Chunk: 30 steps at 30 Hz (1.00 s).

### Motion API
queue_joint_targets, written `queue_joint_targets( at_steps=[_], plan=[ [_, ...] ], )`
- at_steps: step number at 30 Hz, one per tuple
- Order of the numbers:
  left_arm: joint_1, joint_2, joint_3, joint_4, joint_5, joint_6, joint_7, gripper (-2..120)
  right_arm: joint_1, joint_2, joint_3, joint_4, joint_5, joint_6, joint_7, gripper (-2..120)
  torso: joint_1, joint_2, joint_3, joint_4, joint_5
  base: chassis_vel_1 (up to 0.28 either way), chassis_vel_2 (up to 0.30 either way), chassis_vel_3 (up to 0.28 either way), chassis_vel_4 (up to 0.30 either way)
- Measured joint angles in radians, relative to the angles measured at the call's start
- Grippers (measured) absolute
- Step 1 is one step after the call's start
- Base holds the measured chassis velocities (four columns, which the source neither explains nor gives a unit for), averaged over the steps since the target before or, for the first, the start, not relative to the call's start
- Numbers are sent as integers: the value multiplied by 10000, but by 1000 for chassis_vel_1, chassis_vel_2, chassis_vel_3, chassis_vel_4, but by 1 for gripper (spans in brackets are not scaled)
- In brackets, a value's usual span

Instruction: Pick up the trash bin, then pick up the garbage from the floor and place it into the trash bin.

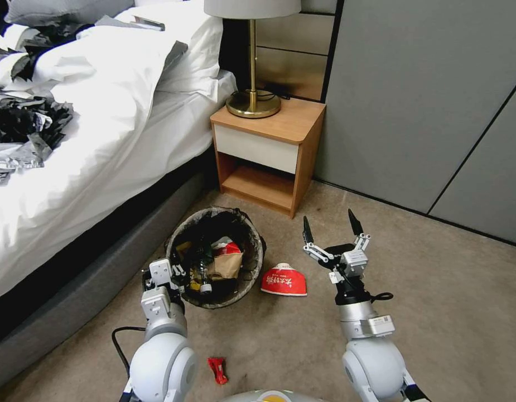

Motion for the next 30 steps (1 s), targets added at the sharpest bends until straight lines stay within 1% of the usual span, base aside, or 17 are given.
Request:
queue_joint_targets(
  at_steps=[4, 6, 7, 10, 12, 14, 15, 17, 18, 19, 21, 22, 23, 24, 26, 28, 30],
  plan=[
    [6, -3, -36, -42, -4, -1, -1, 0, 244, -117, -34, -172, 27, -300, -367, 100, 0, 0, 0, 1, 0, 0, 0, 0, 0],
    [3, -10, -45, -43, -7, -1, -4, 0, 528, -325, -180, -393, 138, -820, -691, 100, 0, 0, 0, 2, 0, 0, 0, 0, 0],
    [3, -10, -45, -43, -7, -1, -4, 0, 528, -325, -180, -393, 138, -820, -691, 100, 0, 0, 0, 2, 0, 0, 0, 0, 0],
    [-3, -29, -57, -86, -17, -1, -5, 0, 1263, -722, -423, -1159, 100, -1485, -1425, 100, 0, 0, 0, 1, 1, 0, 0, 0, 0],
    [-3, -36, -66, -91, -20, -1, -5, 0, 1433, -793, -454, -1382, 71, -1557, -1586, 100, 0, 0, 0, 1, 1, 0, 0, 0, 0],
    [27, -50, -129, -156, -25, -1, -18, 0, 2263, -1164, -646, -2594, -59, -1828, -2505, 100, 0, 0, 0, 2, 3, 0, 0, 0, 0],
    [27, -50, -129, -156, -25, -1, -18, 0, 2263, -1164, -646, -2594, -59, -1828, -2505, 100, 0, 0, 0, 2, 3, 0, 0, 0, 0],
    [81, -46, -159, -182, -23, -1, -26, 0, 2980, -1518, -960, -3708, -222, -1751, -3298, 100, 0, 0, 1, 4, 2, 0, 0, 0, 0],
    [81, -46, -159, -182, -23, -1, -26, 0, 2980, -1518, -960, -3708, -222, -1751, -3298, 100, 0, 0, 1, 4, 2, 0, 0, 0, 0],
    [99, -46, -168, -182, -16, -1, -33, 0, 3349, -1621, -1129, -4321, -349, -1610, -3728, 100, 0, 0, 0, 1, -1, 0, 0, 0, 0],
    [103, -72, -163, -182, 4, -1, -42, 0, 3952, -1586, -1374, -5326, -635, -1234, -4381, 100, 0, 0, 0, 0, 1, 0, 0, 0, 0],
    [103, -72, -163, -182, 4, -1, -42, 0, 3952, -1586, -1374, -5326, -635, -1234, -4381, 100, 0, 0, 0, 0, 1, 0, 0, 0, 0],
    [103, -87, -148, -179, 17, -2, -42, 0, 4222, -1512, -1478, -5794, -770, -1081, -4662, 100, 0, 0, 1, 2, 2, 0, 0, 0, 0],
    [104, -108, -100, -150, 55, -2, -42, 0, 4683, -1349, -1744, -6702, -968, -968, -5050, 100, 0, -1, 1, 5, 0, 0, 0, 0, 0],
    [106, -109, -91, -143, 61, -2, -43, 0, 4767, -1319, -1809, -6883, -988, -963, -5104, 100, 1, -1, 1, 4, 1, 0, 0, 0, 0],
    [111, -124, -29, -76, 119, -1, -46, 0, 5371, -1012, -2235, -8154, -1301, -1026, -5245, 100, 0, -2, 0, 0, -2, 0, 0, 0, 0],
    [113, -126, -20, -69, 126, -1, -45, 0, 5425, -968, -2274, -8291, -1332, -1036, -5245, 100, 0, -1, 1, 0, -2, 0, 0, 0, 0]
  ],
)
